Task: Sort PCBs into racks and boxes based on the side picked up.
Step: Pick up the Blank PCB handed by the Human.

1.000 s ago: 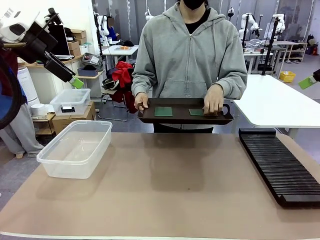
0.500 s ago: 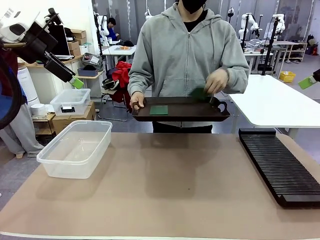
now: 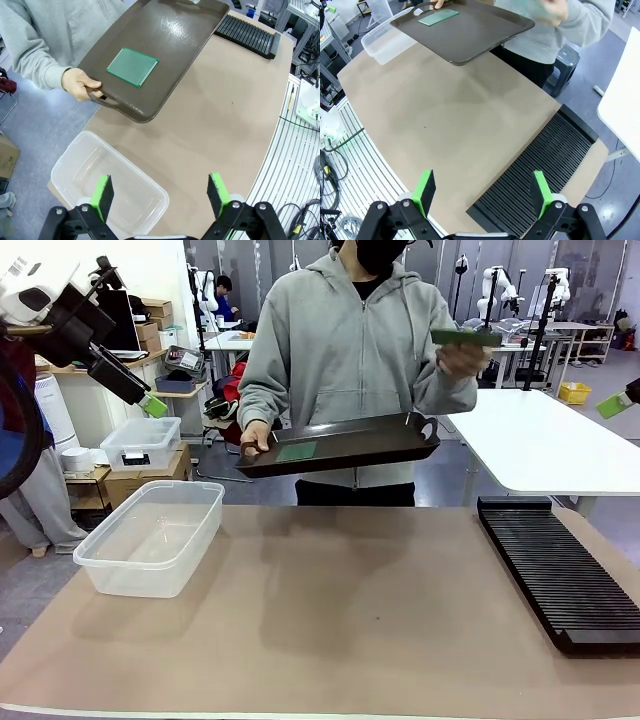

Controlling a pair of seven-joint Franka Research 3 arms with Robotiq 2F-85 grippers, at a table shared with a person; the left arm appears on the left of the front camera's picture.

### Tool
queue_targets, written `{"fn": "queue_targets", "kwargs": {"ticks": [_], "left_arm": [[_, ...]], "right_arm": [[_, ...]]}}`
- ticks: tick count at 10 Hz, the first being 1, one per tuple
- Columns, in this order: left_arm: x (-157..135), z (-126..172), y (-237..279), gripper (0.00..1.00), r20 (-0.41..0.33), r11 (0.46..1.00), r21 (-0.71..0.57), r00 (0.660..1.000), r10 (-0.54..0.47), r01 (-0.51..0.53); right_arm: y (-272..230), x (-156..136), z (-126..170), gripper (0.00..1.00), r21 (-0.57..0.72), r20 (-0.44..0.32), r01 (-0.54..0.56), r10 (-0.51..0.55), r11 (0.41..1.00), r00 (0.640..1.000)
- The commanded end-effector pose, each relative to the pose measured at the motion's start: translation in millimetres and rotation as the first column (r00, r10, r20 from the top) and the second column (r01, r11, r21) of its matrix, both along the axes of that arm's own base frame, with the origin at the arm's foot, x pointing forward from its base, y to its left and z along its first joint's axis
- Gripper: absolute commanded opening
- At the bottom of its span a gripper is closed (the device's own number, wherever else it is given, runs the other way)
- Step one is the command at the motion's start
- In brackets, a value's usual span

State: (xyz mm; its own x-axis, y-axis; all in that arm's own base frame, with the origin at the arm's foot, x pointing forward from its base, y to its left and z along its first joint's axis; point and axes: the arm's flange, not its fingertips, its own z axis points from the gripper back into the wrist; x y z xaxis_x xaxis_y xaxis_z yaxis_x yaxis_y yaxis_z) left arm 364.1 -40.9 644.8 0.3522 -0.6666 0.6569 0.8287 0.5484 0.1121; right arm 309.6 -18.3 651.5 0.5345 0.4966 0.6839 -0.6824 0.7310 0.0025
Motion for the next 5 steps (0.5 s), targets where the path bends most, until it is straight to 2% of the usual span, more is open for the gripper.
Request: {"fn": "queue_targets", "kwargs": {"ticks": [1,5], "left_arm": [[0.3,-0.3,1.5,1.00,-0.001,1.000,-0.002,1.000,0.001,-0.001],[0.3,-0.3,1.5,1.00,-0.001,1.000,-0.002,1.000,0.001,-0.001]], "right_arm": [[-0.2,-0.2,0.7,1.00,0.001,0.001,0.001,-0.001,1.000,1.000],[-0.2,-0.2,0.7,1.00,0.001,0.001,0.001,-0.001,1.000,1.000]]}}
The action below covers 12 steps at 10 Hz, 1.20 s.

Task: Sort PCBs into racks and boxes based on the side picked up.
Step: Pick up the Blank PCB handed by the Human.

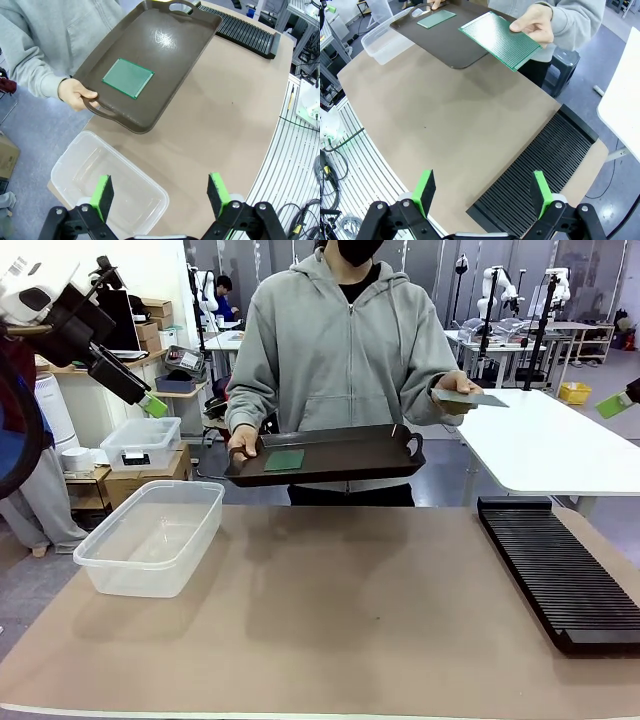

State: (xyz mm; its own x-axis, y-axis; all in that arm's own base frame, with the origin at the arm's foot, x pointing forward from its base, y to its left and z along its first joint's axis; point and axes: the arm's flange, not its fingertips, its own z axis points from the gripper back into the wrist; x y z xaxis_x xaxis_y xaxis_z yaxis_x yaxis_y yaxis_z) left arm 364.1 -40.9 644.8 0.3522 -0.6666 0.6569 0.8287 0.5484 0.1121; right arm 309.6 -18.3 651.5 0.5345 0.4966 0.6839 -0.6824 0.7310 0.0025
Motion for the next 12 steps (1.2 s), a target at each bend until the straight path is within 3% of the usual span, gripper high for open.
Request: {"fn": "queue_targets", "kwargs": {"ticks": [1,12], "left_arm": [[0.3,-0.3,1.5,1.00,-0.001,1.000,-0.002,1.000,0.001,-0.001],[0.3,-0.3,1.5,1.00,-0.001,1.000,-0.002,1.000,0.001,-0.001]], "right_arm": [[-0.2,-0.2,0.7,1.00,0.001,0.001,0.001,-0.001,1.000,1.000],[-0.2,-0.2,0.7,1.00,0.001,0.001,0.001,-0.001,1.000,1.000]]}}
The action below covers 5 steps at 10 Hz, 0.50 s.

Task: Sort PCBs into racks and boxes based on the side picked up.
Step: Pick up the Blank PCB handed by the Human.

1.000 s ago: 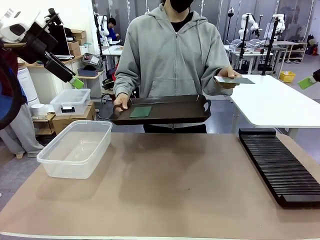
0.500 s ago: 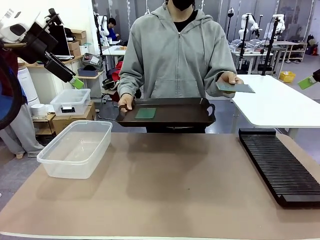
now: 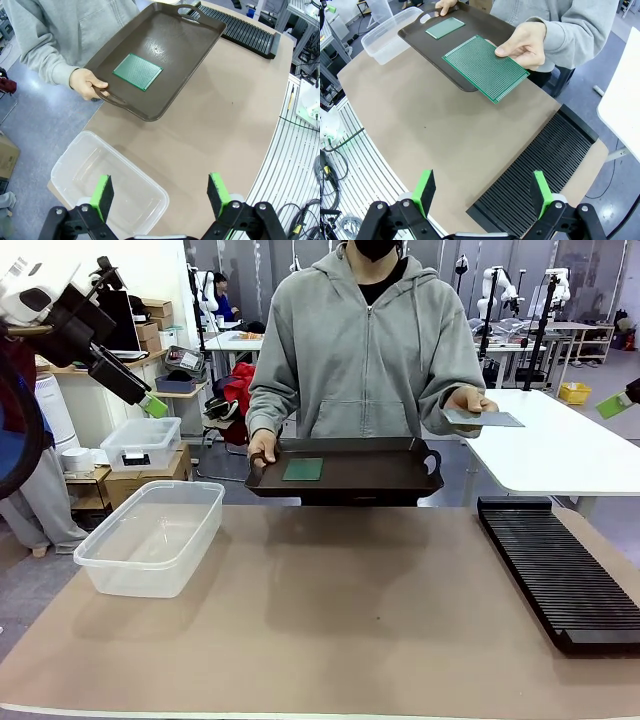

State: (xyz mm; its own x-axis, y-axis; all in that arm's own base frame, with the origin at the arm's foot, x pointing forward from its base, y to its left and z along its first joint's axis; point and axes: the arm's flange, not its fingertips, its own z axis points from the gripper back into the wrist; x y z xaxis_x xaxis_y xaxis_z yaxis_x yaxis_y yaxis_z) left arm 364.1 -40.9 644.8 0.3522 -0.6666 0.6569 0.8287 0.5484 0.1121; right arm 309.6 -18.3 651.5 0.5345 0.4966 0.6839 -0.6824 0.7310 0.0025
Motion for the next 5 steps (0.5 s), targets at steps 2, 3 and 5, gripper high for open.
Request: {"fn": "queue_targets", "kwargs": {"ticks": [2,3,5], "left_arm": [[0.3,-0.3,1.5,1.00,-0.001,1.000,-0.002,1.000,0.001,-0.001],[0.3,-0.3,1.5,1.00,-0.001,1.000,-0.002,1.000,0.001,-0.001],[0.3,-0.3,1.5,1.00,-0.001,1.000,-0.002,1.000,0.001,-0.001]], "right_arm": [[-0.2,-0.2,0.7,1.00,0.001,0.001,0.001,-0.001,1.000,1.000],[-0.2,-0.2,0.7,1.00,0.001,0.001,0.001,-0.001,1.000,1.000],[0.0,0.0,0.0,1.00,0.000,0.000,0.000,0.000,1.000,1.000]]}}
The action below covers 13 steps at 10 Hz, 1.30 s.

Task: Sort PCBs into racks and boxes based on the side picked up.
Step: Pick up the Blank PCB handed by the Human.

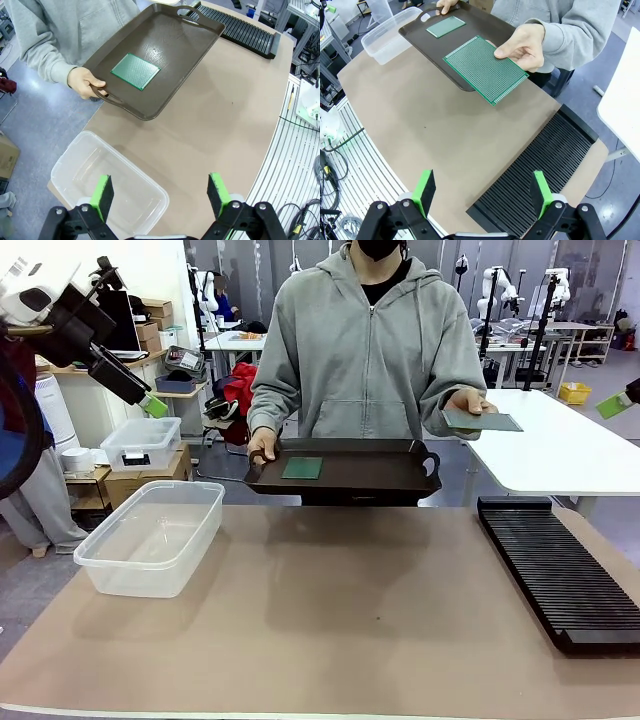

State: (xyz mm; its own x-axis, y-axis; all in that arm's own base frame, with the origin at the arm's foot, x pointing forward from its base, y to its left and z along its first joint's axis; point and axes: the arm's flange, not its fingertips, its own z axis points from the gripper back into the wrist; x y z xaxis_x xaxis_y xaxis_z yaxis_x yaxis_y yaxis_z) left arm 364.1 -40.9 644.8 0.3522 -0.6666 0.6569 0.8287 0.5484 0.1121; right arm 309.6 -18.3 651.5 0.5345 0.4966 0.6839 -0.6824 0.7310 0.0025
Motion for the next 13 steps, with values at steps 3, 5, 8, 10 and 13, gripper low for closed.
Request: {"fn": "queue_targets", "kwargs": {"ticks": [3,5,8,10,13], "left_arm": [[0,0,1,1.00,-0.001,1.000,-0.002,1.000,0.001,-0.001],[0,0,1,1.00,-0.001,1.000,-0.002,1.000,0.001,-0.001],[0,0,1,1.00,-0.001,1.000,-0.002,1.000,0.001,-0.001],[0,0,1,1.00,-0.001,1.000,-0.002,1.000,0.001,-0.001],[0,0,1,1.00,-0.001,1.000,-0.002,1.000,0.001,-0.001]], "right_arm": [[-6,42,8,1.00,0.238,-0.255,-0.006,0.068,0.971,0.965],[-21,85,5,1.00,0.349,-0.385,0.062,0.083,0.935,0.919],[-35,135,-21,1.00,0.502,-0.560,0.193,0.147,0.843,0.815],[-44,169,-45,1.00,0.566,-0.618,0.301,0.154,0.768,0.771],[-49,170,-66,1.00,0.566,-0.613,0.283,0.166,0.775,0.772]]}}
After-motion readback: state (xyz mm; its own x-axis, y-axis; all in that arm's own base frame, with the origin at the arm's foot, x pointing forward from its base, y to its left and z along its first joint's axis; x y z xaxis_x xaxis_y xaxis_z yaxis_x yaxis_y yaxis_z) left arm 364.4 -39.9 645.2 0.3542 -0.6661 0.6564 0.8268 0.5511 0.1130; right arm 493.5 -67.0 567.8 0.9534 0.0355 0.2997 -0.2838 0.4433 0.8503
